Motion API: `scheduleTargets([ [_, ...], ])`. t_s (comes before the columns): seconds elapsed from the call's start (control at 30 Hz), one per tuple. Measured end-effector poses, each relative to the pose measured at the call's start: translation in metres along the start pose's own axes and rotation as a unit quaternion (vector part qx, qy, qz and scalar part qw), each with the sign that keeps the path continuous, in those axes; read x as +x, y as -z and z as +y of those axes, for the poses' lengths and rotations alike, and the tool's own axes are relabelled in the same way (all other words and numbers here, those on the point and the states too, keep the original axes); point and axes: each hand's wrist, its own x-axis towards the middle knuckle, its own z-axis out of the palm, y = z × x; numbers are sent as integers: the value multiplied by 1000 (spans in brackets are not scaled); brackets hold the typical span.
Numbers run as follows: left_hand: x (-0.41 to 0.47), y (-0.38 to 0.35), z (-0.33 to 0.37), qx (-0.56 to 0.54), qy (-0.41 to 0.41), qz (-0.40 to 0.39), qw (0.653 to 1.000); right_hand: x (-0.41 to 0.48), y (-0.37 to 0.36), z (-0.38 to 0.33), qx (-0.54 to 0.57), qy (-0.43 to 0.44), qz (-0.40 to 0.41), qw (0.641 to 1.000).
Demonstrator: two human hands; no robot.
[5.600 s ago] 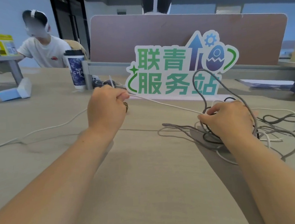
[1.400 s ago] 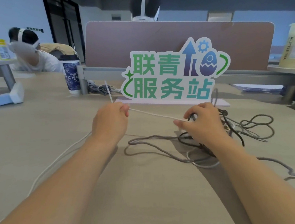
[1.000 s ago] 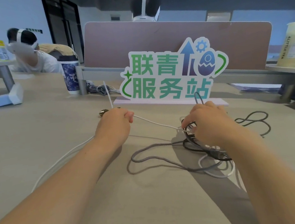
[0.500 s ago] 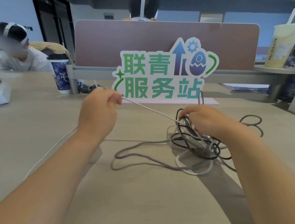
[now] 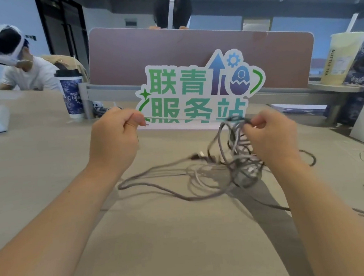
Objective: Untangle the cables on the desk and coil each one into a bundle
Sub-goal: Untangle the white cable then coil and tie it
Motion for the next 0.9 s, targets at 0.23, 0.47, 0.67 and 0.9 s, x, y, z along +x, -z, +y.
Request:
scheduleTargets([
  [0.23, -1, -8, -24, 110, 139, -157, 971, -11, -20, -4, 74, -147, -55, 985],
  [0.47, -25, -22, -4, 33, 111, -305, 945, -14, -28, -11, 16, -9, -171, 985],
  [0.67, -35, -24, 28, -132, 121, -307, 935, -19, -13, -23, 173, -42, -186, 966],
  [0.9, -29, -17, 31, -154, 84, -200, 964, -21, -17, -24, 161, -88, -262, 948],
])
